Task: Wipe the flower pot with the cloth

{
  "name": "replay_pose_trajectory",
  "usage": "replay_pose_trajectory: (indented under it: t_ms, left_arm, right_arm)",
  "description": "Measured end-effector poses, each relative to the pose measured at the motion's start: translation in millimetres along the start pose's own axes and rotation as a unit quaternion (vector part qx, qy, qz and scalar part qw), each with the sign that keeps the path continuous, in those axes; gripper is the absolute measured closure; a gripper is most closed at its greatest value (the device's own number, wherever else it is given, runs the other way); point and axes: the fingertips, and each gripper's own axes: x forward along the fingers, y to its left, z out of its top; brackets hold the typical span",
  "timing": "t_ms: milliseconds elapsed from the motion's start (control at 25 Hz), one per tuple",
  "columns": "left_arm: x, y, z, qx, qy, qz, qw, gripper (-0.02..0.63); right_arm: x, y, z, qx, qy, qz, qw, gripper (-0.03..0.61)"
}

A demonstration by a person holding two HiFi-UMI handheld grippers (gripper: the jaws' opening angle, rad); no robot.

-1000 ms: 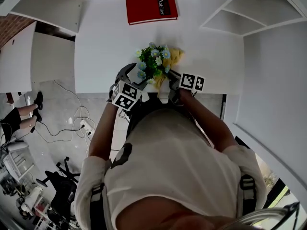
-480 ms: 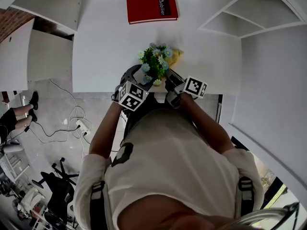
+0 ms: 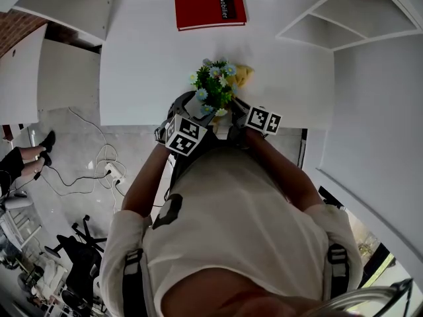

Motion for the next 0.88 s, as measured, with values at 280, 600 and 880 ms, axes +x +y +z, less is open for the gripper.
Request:
replay_pose_trajectory:
  t_ms: [280, 600, 880]
  left_arm:
    - [-9, -9, -7, -0.015, 0.008, 0.003, 0.9998, 0.262]
    - [-7, -17, -12, -0.022, 0.005, 0.004, 0.9997, 0.262]
    - [4, -35, -5, -0.035, -0.009, -0.023, 0.9991, 0.262]
  right_arm:
    - [7, -10, 1, -0.029, 0.034, -0.052, 0.998, 0.522]
    - [0, 11, 14, 0.010, 0.021, 0.004, 1.000, 0.522]
    - [-11, 53, 24, 0.025, -0.017, 0.079, 0.996, 0.522]
